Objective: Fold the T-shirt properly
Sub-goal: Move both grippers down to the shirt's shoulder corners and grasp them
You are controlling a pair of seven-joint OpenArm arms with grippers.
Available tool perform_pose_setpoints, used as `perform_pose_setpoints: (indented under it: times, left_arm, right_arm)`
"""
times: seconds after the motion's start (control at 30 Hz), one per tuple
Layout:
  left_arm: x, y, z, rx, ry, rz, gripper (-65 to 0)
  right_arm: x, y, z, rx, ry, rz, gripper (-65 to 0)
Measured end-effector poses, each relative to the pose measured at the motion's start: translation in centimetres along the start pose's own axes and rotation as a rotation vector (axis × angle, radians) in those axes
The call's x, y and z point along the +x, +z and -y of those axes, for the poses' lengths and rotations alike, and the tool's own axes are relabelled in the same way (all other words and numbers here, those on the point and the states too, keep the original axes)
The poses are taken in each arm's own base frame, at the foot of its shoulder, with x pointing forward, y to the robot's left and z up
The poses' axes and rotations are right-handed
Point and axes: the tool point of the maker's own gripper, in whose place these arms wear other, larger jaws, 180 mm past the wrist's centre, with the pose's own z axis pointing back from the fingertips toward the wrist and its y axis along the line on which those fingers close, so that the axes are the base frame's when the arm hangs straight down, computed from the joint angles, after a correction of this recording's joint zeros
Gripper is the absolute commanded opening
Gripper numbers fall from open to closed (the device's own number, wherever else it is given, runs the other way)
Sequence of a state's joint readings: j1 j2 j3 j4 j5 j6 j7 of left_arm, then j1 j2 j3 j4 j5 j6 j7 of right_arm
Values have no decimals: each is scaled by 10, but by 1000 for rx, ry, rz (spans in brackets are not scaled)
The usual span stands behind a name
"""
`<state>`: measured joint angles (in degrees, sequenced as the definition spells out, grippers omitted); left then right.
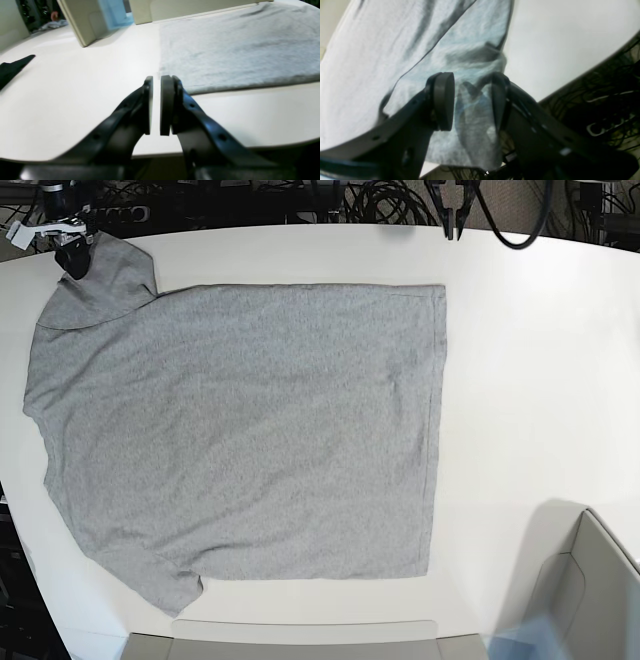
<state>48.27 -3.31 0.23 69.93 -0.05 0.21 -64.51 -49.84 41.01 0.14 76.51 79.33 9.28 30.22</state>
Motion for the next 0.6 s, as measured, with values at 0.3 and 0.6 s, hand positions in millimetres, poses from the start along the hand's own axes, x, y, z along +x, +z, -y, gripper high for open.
perform_pose_setpoints:
  times: [0.3, 0.6]
  left_arm:
    - [0, 0, 0, -1, 0, 0, -582]
    - [0, 0, 0, -1, 0, 0, -582]
  right_arm:
    - [6, 10, 9, -41, -23, 17, -398]
    - [7, 10, 11, -44, -21, 19, -398]
